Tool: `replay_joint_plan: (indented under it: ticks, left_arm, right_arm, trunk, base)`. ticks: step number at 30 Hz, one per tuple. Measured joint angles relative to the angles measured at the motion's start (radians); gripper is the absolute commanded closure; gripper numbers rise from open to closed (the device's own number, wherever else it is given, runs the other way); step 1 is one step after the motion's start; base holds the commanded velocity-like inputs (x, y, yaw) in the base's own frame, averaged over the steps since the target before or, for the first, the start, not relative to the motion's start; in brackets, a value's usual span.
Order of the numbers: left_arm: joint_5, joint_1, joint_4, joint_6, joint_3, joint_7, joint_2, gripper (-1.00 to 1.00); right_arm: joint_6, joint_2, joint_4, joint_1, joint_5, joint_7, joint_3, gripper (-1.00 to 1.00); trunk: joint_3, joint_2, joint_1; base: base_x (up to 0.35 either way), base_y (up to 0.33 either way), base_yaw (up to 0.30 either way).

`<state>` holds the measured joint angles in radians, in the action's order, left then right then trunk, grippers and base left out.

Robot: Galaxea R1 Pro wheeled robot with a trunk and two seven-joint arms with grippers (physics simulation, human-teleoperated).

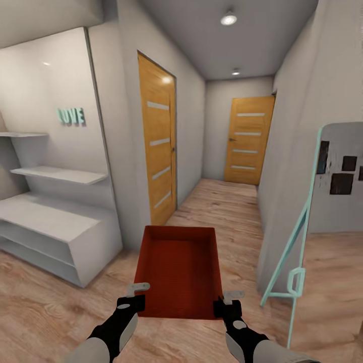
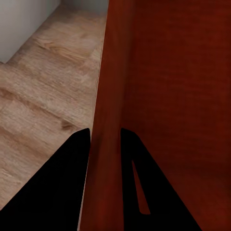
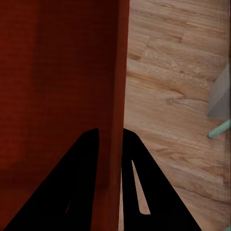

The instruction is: Move the two storage containers from the living room to the garage. In the garage, place one container on the floor and stack the other container on top of it (either order is fine).

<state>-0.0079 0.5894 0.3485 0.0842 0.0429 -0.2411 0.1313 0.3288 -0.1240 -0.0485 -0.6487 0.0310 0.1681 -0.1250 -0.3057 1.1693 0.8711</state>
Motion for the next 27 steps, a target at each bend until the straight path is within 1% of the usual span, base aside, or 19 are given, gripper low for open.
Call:
replay_joint_plan:
  ticks: [22, 27]
  left_arm:
    - [0.000, 0.000, 0.000, 0.000, 0.000, 0.000, 0.000, 1.00]
    - [0.000, 0.000, 0.000, 0.000, 0.000, 0.000, 0.000, 1.00]
  right_arm:
    - [0.000, 0.000, 0.000, 0.000, 0.001, 0.000, -0.001, 1.00]
    - [0.000, 0.000, 0.000, 0.000, -0.001, 0.000, 0.001, 1.00]
  trunk:
    - [0.000, 0.000, 0.000]
    - [0.000, 0.000, 0.000]
  base:
    - [0.314, 0.188, -0.242]
    - [0.314, 0.188, -0.081]
